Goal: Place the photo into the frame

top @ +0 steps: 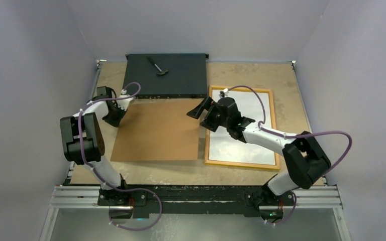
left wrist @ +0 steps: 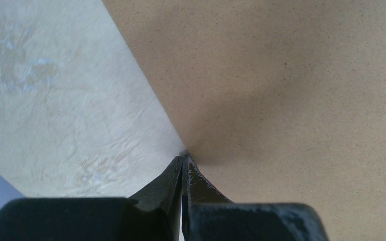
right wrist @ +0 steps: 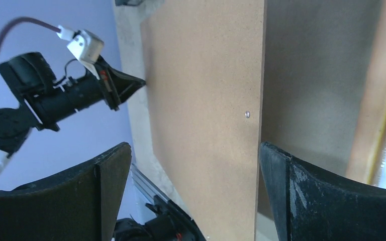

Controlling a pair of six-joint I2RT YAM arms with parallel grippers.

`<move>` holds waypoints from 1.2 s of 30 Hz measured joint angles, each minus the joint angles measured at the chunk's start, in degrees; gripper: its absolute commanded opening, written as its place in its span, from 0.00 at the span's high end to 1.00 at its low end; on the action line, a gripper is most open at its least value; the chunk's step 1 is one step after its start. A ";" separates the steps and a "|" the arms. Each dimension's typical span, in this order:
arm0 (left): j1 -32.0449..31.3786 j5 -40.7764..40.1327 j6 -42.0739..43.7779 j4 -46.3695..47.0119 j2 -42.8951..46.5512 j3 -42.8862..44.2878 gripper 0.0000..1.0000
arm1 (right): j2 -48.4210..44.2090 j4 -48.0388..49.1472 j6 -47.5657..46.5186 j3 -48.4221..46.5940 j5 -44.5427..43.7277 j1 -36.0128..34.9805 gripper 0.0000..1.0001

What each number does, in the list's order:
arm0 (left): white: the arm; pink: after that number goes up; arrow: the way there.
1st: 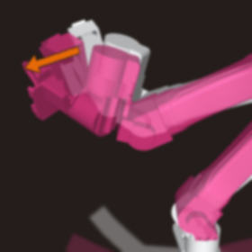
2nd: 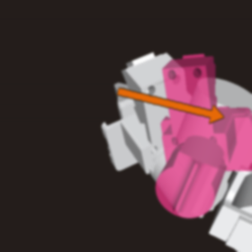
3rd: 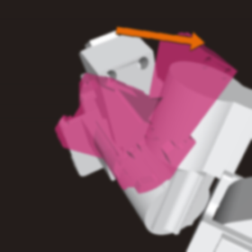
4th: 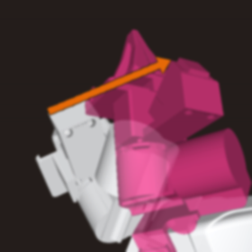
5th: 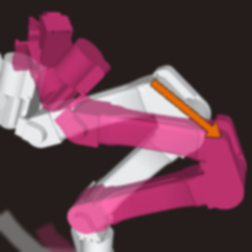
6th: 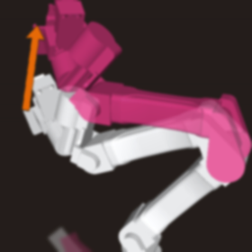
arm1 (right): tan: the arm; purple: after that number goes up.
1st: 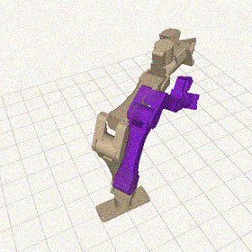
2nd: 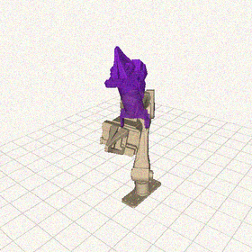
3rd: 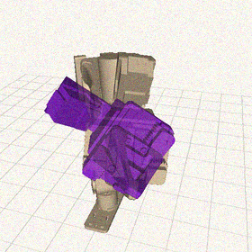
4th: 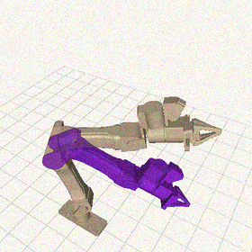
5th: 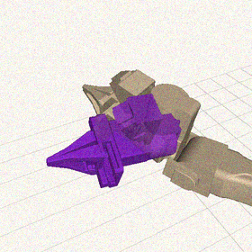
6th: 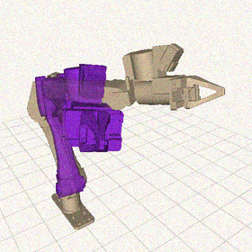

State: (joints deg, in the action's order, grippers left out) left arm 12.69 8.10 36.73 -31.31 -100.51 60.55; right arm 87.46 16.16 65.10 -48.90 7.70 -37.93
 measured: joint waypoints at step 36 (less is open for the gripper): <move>-15.82 1.01 -6.16 -0.85 -0.61 1.05 1.00 | -9.77 1.95 -5.68 18.40 4.09 15.15 0.03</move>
State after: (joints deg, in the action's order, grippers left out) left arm -3.14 9.10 30.57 -32.16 -101.12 61.60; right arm 77.69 18.11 59.42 -30.50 11.79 -22.79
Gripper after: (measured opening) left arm 0.002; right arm 0.982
